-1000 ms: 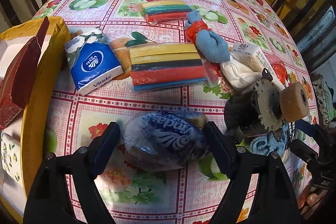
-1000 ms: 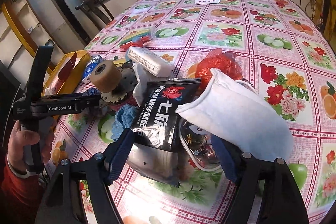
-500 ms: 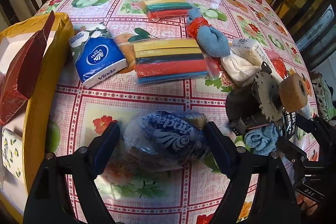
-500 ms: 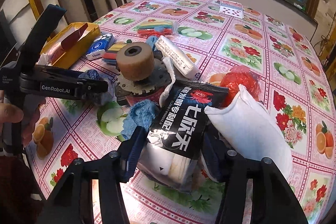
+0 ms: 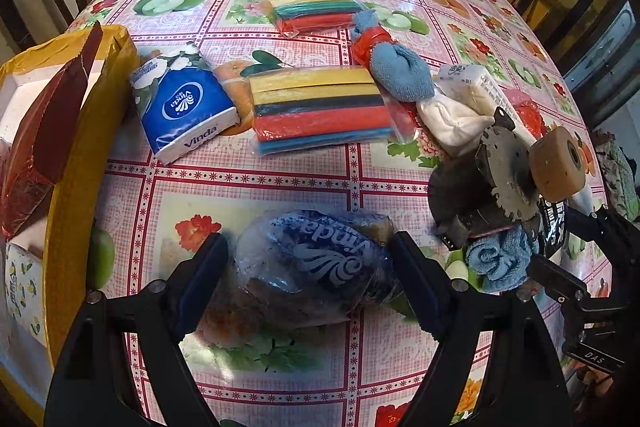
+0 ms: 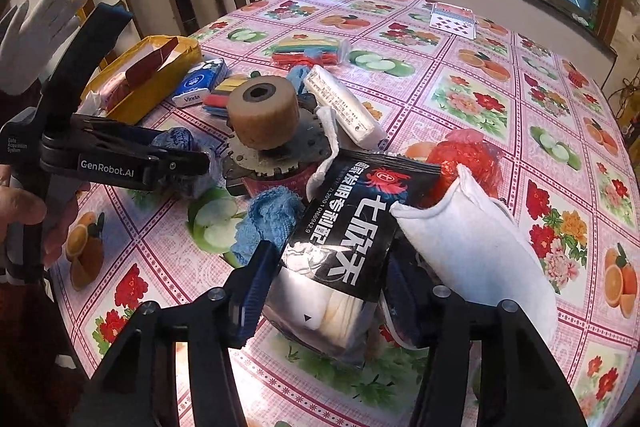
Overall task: Organize soft objects
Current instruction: 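Lift the blue Vinda bag with the left gripper while the right grasps the black printed bag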
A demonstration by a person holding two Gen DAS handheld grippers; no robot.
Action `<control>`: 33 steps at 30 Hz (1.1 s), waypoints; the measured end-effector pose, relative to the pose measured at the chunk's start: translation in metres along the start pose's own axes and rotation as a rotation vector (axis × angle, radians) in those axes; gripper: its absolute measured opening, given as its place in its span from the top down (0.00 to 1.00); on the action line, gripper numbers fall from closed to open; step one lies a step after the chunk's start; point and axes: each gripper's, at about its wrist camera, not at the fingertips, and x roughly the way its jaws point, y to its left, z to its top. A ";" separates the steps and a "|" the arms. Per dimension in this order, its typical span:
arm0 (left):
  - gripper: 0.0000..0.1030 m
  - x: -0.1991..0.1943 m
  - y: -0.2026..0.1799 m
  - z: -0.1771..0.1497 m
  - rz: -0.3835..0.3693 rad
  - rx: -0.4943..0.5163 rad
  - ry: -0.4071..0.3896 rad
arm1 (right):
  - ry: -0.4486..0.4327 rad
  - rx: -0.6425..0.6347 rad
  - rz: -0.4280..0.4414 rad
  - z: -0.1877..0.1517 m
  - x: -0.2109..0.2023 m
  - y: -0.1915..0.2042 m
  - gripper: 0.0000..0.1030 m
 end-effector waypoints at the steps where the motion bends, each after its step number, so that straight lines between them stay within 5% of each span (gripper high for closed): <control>1: 0.19 0.000 0.000 -0.001 0.001 0.000 -0.002 | -0.006 0.002 -0.004 -0.002 -0.001 0.000 0.49; 12: 0.20 -0.007 0.000 -0.015 0.002 0.009 -0.039 | -0.096 0.116 0.119 -0.037 -0.035 -0.003 0.50; 16: 0.32 -0.011 0.001 -0.018 -0.052 0.016 -0.024 | -0.137 0.167 0.209 -0.042 -0.053 -0.002 0.51; 33: 0.35 -0.059 0.007 -0.030 -0.132 0.046 -0.103 | -0.265 0.176 0.393 0.000 -0.089 0.039 0.51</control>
